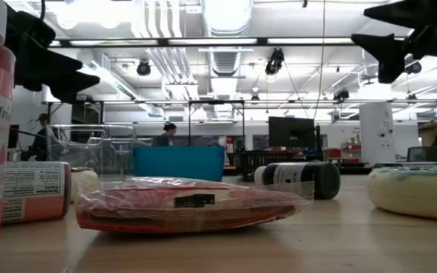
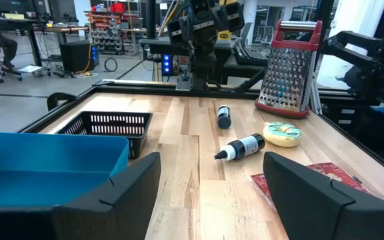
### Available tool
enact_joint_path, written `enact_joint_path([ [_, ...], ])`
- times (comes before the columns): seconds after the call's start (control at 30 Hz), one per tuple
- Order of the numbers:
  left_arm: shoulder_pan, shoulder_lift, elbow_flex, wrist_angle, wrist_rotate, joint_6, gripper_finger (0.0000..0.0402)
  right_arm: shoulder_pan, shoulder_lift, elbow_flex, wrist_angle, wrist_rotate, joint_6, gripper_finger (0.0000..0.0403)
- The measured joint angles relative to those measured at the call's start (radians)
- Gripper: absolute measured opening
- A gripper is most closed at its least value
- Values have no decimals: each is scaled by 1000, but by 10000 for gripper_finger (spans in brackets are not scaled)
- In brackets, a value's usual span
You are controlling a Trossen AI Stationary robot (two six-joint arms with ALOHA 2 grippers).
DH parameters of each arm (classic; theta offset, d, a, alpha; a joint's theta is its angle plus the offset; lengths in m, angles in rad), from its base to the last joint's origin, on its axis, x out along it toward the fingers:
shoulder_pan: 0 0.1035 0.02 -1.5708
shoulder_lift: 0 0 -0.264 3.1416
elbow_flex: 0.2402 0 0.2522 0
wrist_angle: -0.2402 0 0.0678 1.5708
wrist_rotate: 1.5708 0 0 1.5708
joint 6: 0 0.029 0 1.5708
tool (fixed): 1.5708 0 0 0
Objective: Pick & Place Food Item
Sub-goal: Put the middle black food coloring into the black bin
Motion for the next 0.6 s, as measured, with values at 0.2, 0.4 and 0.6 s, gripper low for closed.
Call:
enact_joint_path([
  [0.2,0,0,0,0,0,0,273,0,135,108,0,1,11,214],
  [0.4,0,0,0,0,0,0,273,0,354,294,-124,3,21,214],
  [0.6,0,0,0,0,0,0,273,0,591,518,-263,10,113,214],
])
